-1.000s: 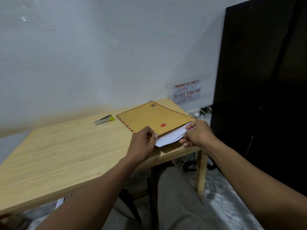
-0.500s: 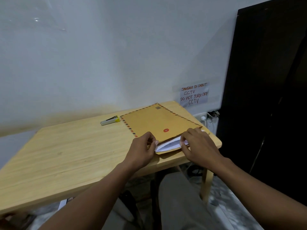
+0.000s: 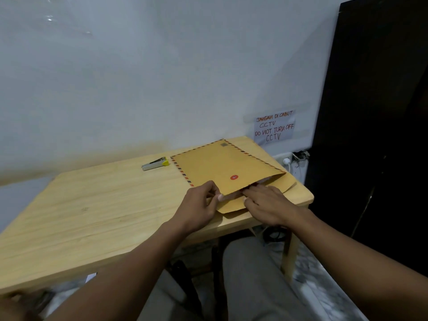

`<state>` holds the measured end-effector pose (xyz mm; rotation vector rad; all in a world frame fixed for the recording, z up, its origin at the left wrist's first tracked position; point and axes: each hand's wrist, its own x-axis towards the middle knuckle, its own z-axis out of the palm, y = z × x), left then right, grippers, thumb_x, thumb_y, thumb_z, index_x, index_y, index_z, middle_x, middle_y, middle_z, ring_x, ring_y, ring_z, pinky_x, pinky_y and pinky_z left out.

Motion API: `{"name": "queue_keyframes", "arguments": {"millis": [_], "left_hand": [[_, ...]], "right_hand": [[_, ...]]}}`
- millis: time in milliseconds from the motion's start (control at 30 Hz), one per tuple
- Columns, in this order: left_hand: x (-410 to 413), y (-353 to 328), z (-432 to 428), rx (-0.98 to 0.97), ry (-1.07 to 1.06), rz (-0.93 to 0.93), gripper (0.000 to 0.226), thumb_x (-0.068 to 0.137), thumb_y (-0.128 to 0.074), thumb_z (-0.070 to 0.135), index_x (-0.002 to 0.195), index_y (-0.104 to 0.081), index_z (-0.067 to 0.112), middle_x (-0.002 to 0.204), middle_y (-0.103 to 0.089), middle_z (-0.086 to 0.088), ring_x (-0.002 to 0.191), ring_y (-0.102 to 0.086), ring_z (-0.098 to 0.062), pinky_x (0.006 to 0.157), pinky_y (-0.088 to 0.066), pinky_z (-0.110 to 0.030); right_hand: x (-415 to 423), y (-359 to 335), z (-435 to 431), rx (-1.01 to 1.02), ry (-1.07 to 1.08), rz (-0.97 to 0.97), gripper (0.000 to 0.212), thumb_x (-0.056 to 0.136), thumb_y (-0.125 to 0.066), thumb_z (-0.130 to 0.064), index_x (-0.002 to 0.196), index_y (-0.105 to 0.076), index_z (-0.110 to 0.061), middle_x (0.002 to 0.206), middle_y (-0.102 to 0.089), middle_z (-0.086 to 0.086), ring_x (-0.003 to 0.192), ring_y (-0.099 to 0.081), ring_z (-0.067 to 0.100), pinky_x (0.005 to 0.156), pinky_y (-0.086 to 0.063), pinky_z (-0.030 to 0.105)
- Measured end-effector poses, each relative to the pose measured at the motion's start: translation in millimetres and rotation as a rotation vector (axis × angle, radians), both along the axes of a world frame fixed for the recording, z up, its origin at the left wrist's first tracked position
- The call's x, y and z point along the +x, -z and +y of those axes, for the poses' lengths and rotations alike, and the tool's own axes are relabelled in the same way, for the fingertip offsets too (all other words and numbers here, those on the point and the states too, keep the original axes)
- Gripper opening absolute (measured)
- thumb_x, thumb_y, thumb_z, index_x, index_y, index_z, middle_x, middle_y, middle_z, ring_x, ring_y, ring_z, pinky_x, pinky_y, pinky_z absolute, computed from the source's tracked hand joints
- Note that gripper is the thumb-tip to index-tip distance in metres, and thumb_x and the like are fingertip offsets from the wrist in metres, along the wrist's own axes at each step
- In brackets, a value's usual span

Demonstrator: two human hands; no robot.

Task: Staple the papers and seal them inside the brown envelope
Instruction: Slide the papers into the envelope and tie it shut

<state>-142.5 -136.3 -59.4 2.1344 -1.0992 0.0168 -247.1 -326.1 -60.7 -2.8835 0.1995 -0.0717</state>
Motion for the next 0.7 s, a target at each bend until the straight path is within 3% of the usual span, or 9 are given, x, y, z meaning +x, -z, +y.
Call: {"name": "queue_keyframes", "arguments": {"millis": [67, 167, 200, 300, 367, 433, 600, 700], "left_hand": [[1, -1, 1, 0.050, 0.008, -0.036, 0.008, 0.098, -0.060, 0.028, 0.102, -0.061, 0.021, 0.105, -0.069, 0.002, 0.100, -0.062, -0.014, 0.089, -0.056, -0.035], [6, -1, 6, 0.107, 0.010, -0.074, 0.008, 0.098, -0.059, 0.028, 0.103, -0.060, 0.022, 0.103, -0.068, 0.002, 0.097, -0.062, -0.015, 0.088, -0.056, -0.040], [8, -1, 8, 0.120, 0.005, -0.084, 0.009, 0.098, -0.059, 0.029, 0.102, -0.060, 0.021, 0.101, -0.068, 0.002, 0.095, -0.062, -0.015, 0.087, -0.056, -0.042], [15, -2, 18, 0.151, 0.006, -0.091, 0.027, 0.091, -0.059, 0.049, 0.099, -0.061, 0.023, 0.097, -0.066, 0.007, 0.090, -0.060, -0.012, 0.081, -0.055, -0.041], [16, -6, 23, 0.243, 0.041, -0.090, 0.051, 0.078, -0.056, 0.074, 0.101, -0.060, 0.028, 0.101, -0.064, 0.010, 0.091, -0.058, -0.008, 0.078, -0.054, -0.034], [16, -10, 26, 0.346, 0.073, -0.093, 0.062, 0.070, -0.058, 0.083, 0.103, -0.063, 0.031, 0.107, -0.062, 0.011, 0.095, -0.057, -0.008, 0.080, -0.053, -0.030], [26, -18, 30, 0.279, 0.017, -0.016, 0.035, 0.092, -0.062, 0.050, 0.094, -0.077, 0.019, 0.104, -0.072, 0.001, 0.095, -0.062, -0.014, 0.086, -0.054, -0.037], [31, -17, 31, 0.258, -0.018, -0.031, 0.027, 0.095, -0.064, 0.039, 0.094, -0.077, 0.016, 0.101, -0.075, 0.002, 0.091, -0.065, -0.012, 0.085, -0.055, -0.033]], "right_hand": [[-1, -1, -1, 0.022, -0.006, -0.009, 0.034, 0.100, -0.029, -0.034, 0.106, -0.059, -0.018, 0.115, -0.061, -0.001, 0.109, -0.049, 0.016, 0.101, -0.036, 0.042], [-14, -2, -8, 0.057, -0.006, -0.180, 0.037, 0.096, -0.041, -0.043, 0.102, -0.071, -0.022, 0.094, -0.068, -0.008, 0.087, -0.058, 0.011, 0.074, -0.046, 0.032], [-18, -2, -13, 0.014, -0.014, -0.242, 0.039, 0.092, -0.044, -0.052, 0.102, -0.072, -0.026, 0.093, -0.068, -0.012, 0.087, -0.058, 0.008, 0.071, -0.046, 0.030], [-25, -1, -22, -0.155, -0.079, -0.234, 0.049, 0.083, -0.049, -0.071, 0.114, -0.066, -0.037, 0.113, -0.058, -0.018, 0.111, -0.046, 0.008, 0.090, -0.040, 0.033], [-25, 1, -23, -0.179, -0.110, -0.217, 0.042, 0.085, -0.053, -0.067, 0.113, -0.066, -0.039, 0.119, -0.055, -0.017, 0.118, -0.042, 0.011, 0.094, -0.035, 0.034], [-23, 2, -21, -0.140, -0.129, -0.273, 0.029, 0.089, -0.057, -0.058, 0.105, -0.071, -0.037, 0.117, -0.058, -0.016, 0.118, -0.044, 0.013, 0.093, -0.035, 0.034], [-6, -13, -13, -0.071, -0.153, -0.260, 0.036, 0.085, -0.056, -0.065, 0.108, -0.066, -0.038, 0.112, -0.062, -0.017, 0.108, -0.049, 0.008, 0.092, -0.039, 0.036], [8, -18, -7, 0.022, -0.106, -0.202, 0.029, 0.089, -0.061, -0.053, 0.111, -0.066, -0.035, 0.106, -0.069, -0.012, 0.101, -0.060, 0.013, 0.085, -0.048, 0.037]]}}
